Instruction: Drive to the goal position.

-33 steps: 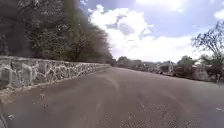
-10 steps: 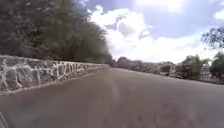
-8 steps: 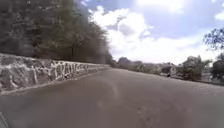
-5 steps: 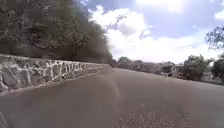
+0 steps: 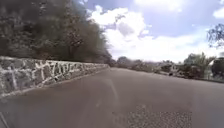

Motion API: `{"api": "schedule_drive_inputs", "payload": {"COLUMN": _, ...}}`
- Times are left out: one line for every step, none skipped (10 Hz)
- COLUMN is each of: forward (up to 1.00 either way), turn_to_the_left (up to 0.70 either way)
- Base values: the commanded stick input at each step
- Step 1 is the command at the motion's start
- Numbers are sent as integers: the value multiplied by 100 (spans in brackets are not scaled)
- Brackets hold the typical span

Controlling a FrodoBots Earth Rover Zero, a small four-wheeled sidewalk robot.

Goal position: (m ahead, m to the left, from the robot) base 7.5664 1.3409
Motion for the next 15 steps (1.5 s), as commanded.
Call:
{"api": "schedule_drive_inputs", "payload": {"forward": 70, "turn_to_the_left": 0}}
{"api": "schedule_drive_inputs", "payload": {"forward": 70, "turn_to_the_left": 0}}
{"api": "schedule_drive_inputs", "payload": {"forward": 70, "turn_to_the_left": 0}}
{"api": "schedule_drive_inputs", "payload": {"forward": 70, "turn_to_the_left": 0}}
{"api": "schedule_drive_inputs", "payload": {"forward": 70, "turn_to_the_left": 0}}
{"api": "schedule_drive_inputs", "payload": {"forward": 70, "turn_to_the_left": 0}}
{"api": "schedule_drive_inputs", "payload": {"forward": 70, "turn_to_the_left": 0}}
{"api": "schedule_drive_inputs", "payload": {"forward": 70, "turn_to_the_left": 0}}
{"api": "schedule_drive_inputs", "payload": {"forward": 70, "turn_to_the_left": 0}}
{"api": "schedule_drive_inputs", "payload": {"forward": 70, "turn_to_the_left": 0}}
{"api": "schedule_drive_inputs", "payload": {"forward": 70, "turn_to_the_left": 0}}
{"api": "schedule_drive_inputs", "payload": {"forward": 70, "turn_to_the_left": 0}}
{"api": "schedule_drive_inputs", "payload": {"forward": 70, "turn_to_the_left": 0}}
{"api": "schedule_drive_inputs", "payload": {"forward": 70, "turn_to_the_left": 0}}
{"api": "schedule_drive_inputs", "payload": {"forward": 70, "turn_to_the_left": 0}}
